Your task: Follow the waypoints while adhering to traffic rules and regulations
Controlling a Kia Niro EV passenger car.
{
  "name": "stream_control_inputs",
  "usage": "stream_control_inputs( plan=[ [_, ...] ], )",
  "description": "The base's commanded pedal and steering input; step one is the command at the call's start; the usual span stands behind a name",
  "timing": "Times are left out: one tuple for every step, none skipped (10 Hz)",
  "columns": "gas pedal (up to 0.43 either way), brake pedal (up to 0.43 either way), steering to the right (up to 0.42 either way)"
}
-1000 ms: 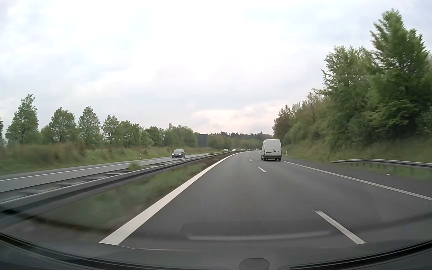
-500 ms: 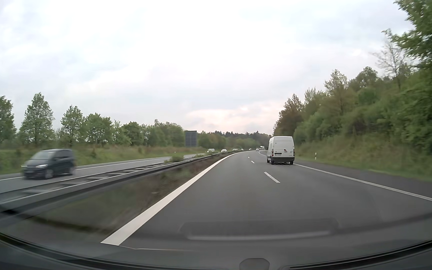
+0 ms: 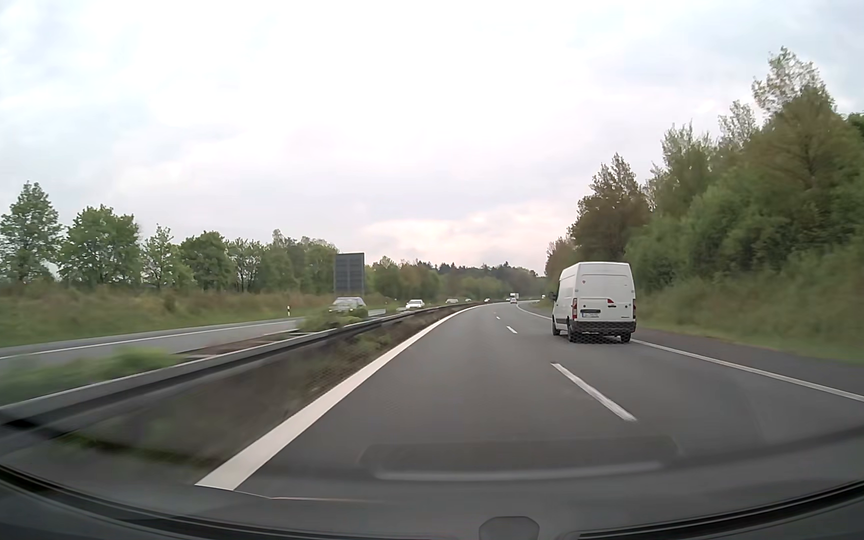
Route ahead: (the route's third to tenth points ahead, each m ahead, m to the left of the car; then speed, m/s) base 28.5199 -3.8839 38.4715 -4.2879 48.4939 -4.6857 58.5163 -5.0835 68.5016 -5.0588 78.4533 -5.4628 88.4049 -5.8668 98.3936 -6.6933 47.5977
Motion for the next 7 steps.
stream_control_inputs(
  plan=[
    [0.539, 0.000, 0.010],
    [0.539, 0.000, 0.009],
    [0.539, 0.000, 0.009],
    [0.539, 0.000, 0.009],
    [0.539, 0.000, 0.009],
    [0.539, 0.000, 0.009],
    [0.539, 0.000, 0.009]
  ],
)
